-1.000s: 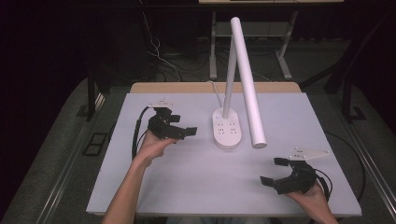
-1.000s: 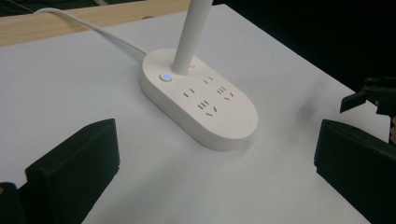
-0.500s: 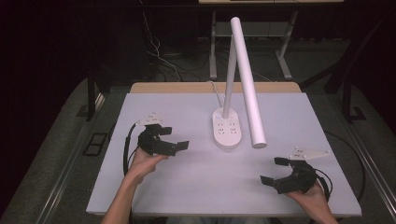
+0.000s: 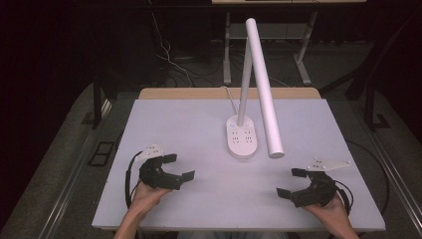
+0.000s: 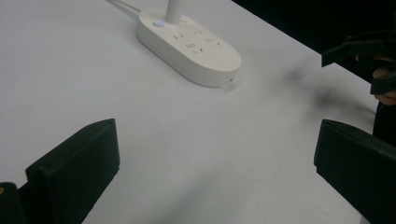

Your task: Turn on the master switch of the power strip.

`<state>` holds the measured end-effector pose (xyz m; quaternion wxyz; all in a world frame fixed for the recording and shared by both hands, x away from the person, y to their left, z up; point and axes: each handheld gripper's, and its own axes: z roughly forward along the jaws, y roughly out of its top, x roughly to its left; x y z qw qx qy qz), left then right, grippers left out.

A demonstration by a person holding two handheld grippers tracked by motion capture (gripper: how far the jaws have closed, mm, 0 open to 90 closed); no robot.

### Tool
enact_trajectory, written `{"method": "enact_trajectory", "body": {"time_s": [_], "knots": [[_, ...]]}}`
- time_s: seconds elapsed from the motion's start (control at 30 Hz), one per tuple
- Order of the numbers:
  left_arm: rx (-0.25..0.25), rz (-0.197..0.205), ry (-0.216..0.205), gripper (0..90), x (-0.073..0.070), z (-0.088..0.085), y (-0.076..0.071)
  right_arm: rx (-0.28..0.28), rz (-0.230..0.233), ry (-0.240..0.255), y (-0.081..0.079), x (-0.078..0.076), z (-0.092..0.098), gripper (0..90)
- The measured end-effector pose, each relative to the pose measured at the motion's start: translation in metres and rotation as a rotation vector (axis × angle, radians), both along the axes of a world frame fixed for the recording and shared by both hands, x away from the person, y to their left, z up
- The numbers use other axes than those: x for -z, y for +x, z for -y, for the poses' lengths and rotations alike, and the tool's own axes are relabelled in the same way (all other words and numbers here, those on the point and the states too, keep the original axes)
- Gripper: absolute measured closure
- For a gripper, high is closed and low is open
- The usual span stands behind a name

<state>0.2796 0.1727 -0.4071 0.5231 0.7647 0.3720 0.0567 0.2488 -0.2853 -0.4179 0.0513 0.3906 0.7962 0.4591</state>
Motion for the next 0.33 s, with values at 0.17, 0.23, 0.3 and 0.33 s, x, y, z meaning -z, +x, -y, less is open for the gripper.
{"method": "enact_trajectory", "body": {"time_s": [0.17, 0.23, 0.3, 0.33], "knots": [[-0.011, -0.015, -0.006, 0.0, 0.012, -0.007, -0.011, 0.000, -0.002, 0.005, 0.000, 0.001, -0.001, 0.2], [-0.009, -0.017, -0.002, 0.0, 0.014, -0.009, -0.014, 0.000, -0.003, 0.004, 0.000, 0.001, -0.001, 0.2], [-0.017, -0.012, -0.007, 0.0, 0.015, -0.009, -0.016, -0.003, -0.004, 0.004, 0.000, 0.001, -0.001, 0.2], [-0.015, -0.011, -0.003, 0.0, 0.016, -0.010, -0.017, -0.004, -0.003, 0.003, 0.000, 0.001, -0.001, 0.2]]}}
